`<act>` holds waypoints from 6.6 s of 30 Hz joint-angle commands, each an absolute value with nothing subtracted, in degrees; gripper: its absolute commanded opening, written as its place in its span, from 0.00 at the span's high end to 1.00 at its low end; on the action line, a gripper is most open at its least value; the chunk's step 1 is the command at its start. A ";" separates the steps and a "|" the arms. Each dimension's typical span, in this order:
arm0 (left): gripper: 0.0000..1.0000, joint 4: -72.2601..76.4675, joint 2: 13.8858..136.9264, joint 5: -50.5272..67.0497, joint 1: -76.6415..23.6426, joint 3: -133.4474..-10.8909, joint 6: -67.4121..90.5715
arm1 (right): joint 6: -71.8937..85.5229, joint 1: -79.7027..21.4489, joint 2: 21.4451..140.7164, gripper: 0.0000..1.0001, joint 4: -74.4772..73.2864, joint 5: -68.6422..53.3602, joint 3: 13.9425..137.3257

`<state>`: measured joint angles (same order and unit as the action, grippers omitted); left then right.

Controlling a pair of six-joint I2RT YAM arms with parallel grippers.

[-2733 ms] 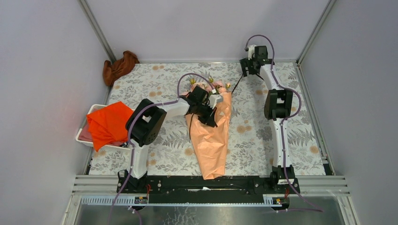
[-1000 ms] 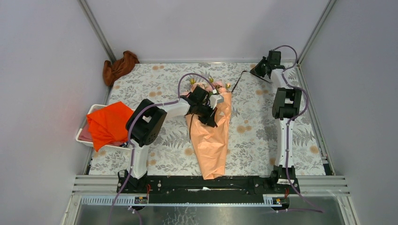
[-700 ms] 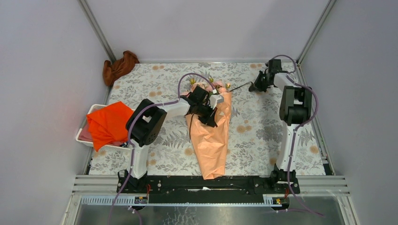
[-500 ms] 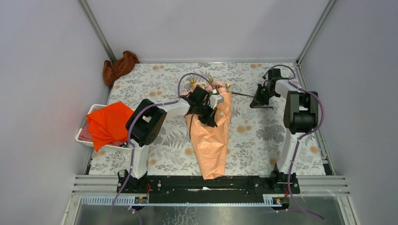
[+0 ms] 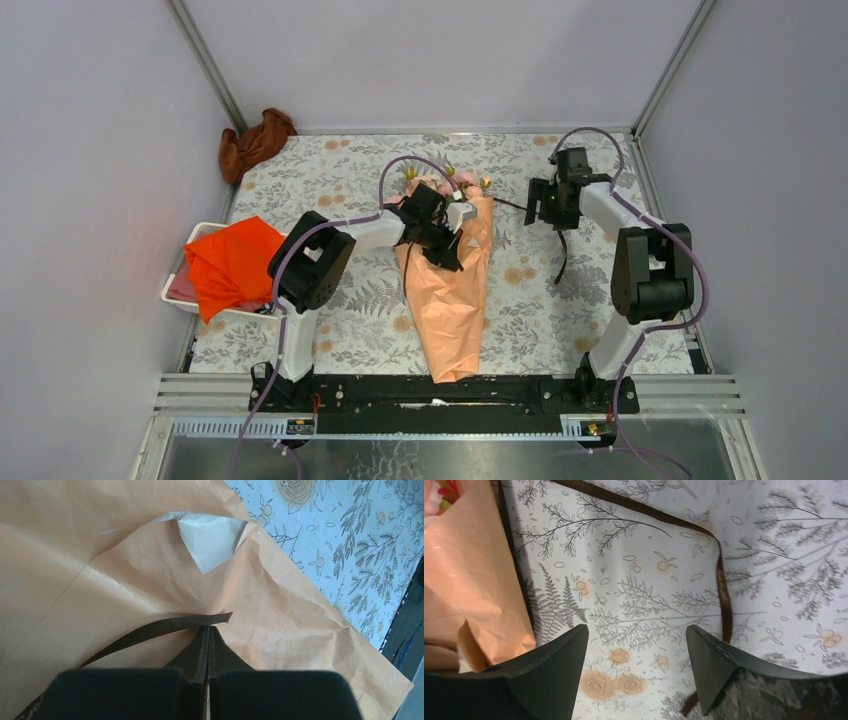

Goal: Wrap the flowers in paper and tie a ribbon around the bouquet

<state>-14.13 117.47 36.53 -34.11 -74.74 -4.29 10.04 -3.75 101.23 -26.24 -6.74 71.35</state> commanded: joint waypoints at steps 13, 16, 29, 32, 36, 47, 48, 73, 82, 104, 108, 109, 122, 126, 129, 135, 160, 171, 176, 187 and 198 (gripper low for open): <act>1.00 -16.15 116.09 34.29 -34.89 -74.00 -5.73 | 10.09 -2.54 105.91 0.20 -26.03 12.25 71.21; 1.00 -16.15 115.73 34.19 -34.89 -73.74 -5.80 | 11.85 -1.24 105.24 0.23 -27.16 7.13 68.21; 1.00 -16.61 114.02 34.48 -34.89 -74.37 -7.27 | 13.08 -1.45 100.63 1.00 -32.45 -2.16 60.08; 1.00 -16.61 114.35 35.37 -34.89 -75.18 -7.76 | 13.85 -4.44 93.64 1.00 -36.84 -2.55 56.62; 1.00 -16.82 115.49 36.44 -34.90 -77.26 -7.99 | 16.67 -13.40 85.74 1.00 -44.26 -8.27 53.57; 1.00 -17.69 117.83 35.75 -34.88 -79.48 -9.12 | 23.83 -33.53 63.71 1.00 -55.79 -30.28 68.46; 1.00 -17.75 118.12 35.86 -34.89 -79.66 -8.86 | 24.58 -35.39 62.96 1.00 -54.53 -31.87 70.32; 1.00 -21.45 110.08 40.24 -30.44 -81.38 -6.27 | 35.57 -43.30 81.51 1.00 21.41 -31.34 38.56; 1.00 -27.75 100.38 40.25 -25.97 -83.03 -9.06 | 40.13 -37.45 94.38 1.00 31.16 -28.36 37.99; 0.58 -25.24 107.55 10.98 -27.60 -80.88 -28.30 | 44.12 -32.80 99.41 1.00 37.24 -32.54 36.27; 0.66 -24.71 108.96 11.65 -28.01 -79.93 -27.74 | 44.05 -32.85 99.64 1.00 37.26 -32.77 36.15; 0.69 -24.51 109.12 11.83 -28.16 -79.30 -27.35 | 44.09 -32.84 99.73 1.00 37.31 -32.88 36.13; 1.00 -33.04 95.15 33.64 -29.03 -76.45 -26.71 | 44.42 -31.76 99.58 1.00 36.68 -33.55 38.07; 1.00 -41.74 89.54 51.33 -29.58 -74.44 -30.43 | 44.17 -31.73 100.89 1.00 35.83 -33.59 39.68; 1.00 -44.75 89.78 55.28 -32.17 -73.24 -31.13 | 44.90 -31.72 101.99 1.00 36.30 -33.87 41.21; 1.00 -37.40 91.47 48.79 -41.21 -69.38 -29.47 | 46.20 -31.60 100.56 0.88 37.07 -34.79 42.37; 1.00 -13.60 104.93 35.69 -38.07 -64.57 -19.37 | 34.40 -25.57 79.10 0.39 11.35 -34.22 37.21; 1.00 -13.03 106.29 36.67 -37.93 -65.15 -18.10 | 37.65 -25.96 81.07 0.43 22.08 -34.30 29.41; 1.00 -13.14 107.03 36.77 -37.91 -65.63 -17.67 | 39.89 -27.67 86.47 0.49 29.23 -33.39 28.81; 0.71 -26.86 105.19 36.48 -36.88 -72.82 -24.17 | 38.73 -28.06 86.78 1.00 23.31 -25.29 28.53; 0.37 -34.50 105.78 26.89 -35.04 -77.71 -34.25 | 37.38 -27.86 87.51 1.00 20.39 -25.22 29.74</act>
<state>-29.95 102.91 31.18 -34.94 -76.49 -29.54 39.11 -27.90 88.55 21.61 -26.37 28.08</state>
